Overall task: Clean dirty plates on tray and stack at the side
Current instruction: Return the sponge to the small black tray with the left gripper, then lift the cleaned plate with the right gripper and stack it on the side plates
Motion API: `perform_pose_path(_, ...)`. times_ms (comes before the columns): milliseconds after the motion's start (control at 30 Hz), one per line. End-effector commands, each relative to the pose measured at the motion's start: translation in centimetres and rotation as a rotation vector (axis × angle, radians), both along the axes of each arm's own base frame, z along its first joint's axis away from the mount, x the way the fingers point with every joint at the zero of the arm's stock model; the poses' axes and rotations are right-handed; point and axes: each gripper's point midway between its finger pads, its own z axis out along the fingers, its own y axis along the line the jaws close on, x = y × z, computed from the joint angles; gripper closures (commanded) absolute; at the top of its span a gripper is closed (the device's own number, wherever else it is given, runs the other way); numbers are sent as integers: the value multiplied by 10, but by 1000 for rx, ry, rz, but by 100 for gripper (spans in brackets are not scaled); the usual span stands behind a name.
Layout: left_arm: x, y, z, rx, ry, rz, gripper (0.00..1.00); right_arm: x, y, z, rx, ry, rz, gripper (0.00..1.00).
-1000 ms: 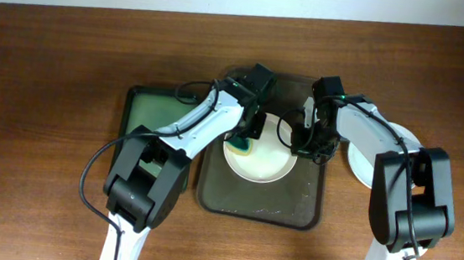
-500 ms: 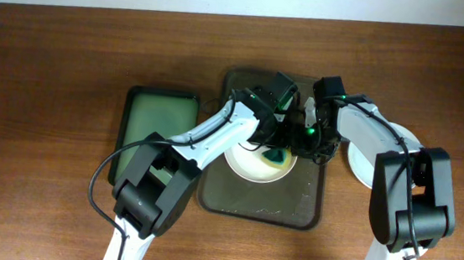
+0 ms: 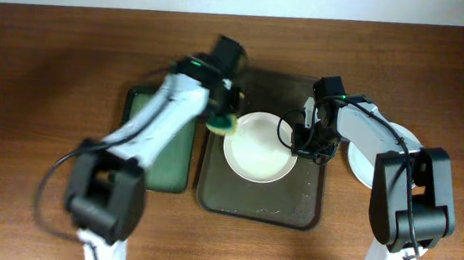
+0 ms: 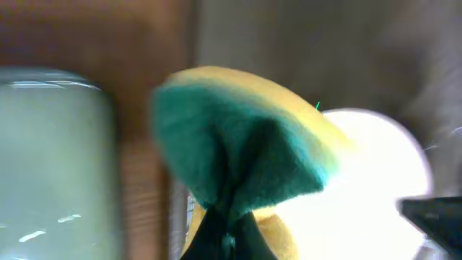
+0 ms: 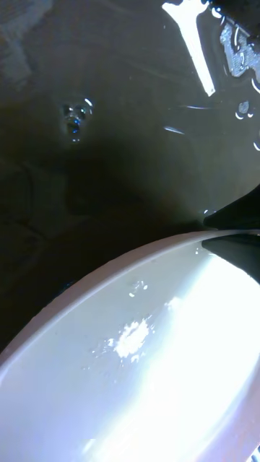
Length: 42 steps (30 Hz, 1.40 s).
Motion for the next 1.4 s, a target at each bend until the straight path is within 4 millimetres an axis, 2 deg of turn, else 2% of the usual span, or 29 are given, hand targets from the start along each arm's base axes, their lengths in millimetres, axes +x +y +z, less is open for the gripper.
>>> perform_pose_path(0, -4, 45, 62, -8, -84, 36, 100, -12, -10, -16, -58, 56, -2, 96)
perform_pose_path(33, -11, 70, 55, 62, -40, 80, 100, -12, -10, -16, -58, 57, -2, 96)
perform_pose_path(67, -17, 85, 44, 111, -2, 105, 100, -13, -8, -15, -45, 60, 2, 96)
perform_pose_path(133, -27, 99, 26, 142, 51, 125, 100, -15, -1, -13, -2, 62, 33, 96)
perform_pose_path(200, -38, 110, -3, 160, 103, 141, 100, -16, 2, -5, 17, 53, 41, 95)
perform_pose_path(233, -41, 115, -19, 164, 115, 149, 87, -14, 2, 4, 12, 28, 44, 95)
perform_pose_path(267, -43, 118, -32, 165, 119, 153, 82, -11, 1, 12, -3, 0, 47, 95)
perform_pose_path(367, -51, 128, -52, 167, 142, 168, 81, -6, -9, 52, -129, -129, 50, 96)
perform_pose_path(500, -49, 131, -47, 159, 134, 164, 79, -8, -36, 109, -373, -300, -35, 96)
perform_pose_path(600, -47, 124, -34, 113, 113, 150, 76, -12, -41, 146, -465, -426, -79, 96)
perform_pose_path(633, -45, 121, -26, 97, 91, 145, 71, -14, -40, 160, -500, -483, -72, 96)
perform_pose_path(667, -43, 121, -13, 88, 58, 147, 57, -16, -37, 176, -544, -549, -69, 96)
perform_pose_path(700, -43, 121, -7, 83, 41, 147, 45, -19, -36, 184, -570, -582, -65, 96)
perform_pose_path(767, -43, 121, 3, 76, 16, 148, 28, -22, -30, 195, -611, -633, -41, 96)
perform_pose_path(800, -43, 121, 7, 73, 6, 148, 11, -24, -27, 199, -638, -657, -24, 96)
perform_pose_path(833, -43, 121, 8, 72, 4, 149, 0, -26, -24, 203, -675, -678, -4, 96)
perform_pose_path(1133, -43, 122, 8, 75, 3, 150, 1, -39, -9, 225, -857, -797, 101, 96)
perform_pose_path(1367, -43, 122, 8, 75, 3, 150, 1, -40, -3, 230, -867, -825, 114, 96)
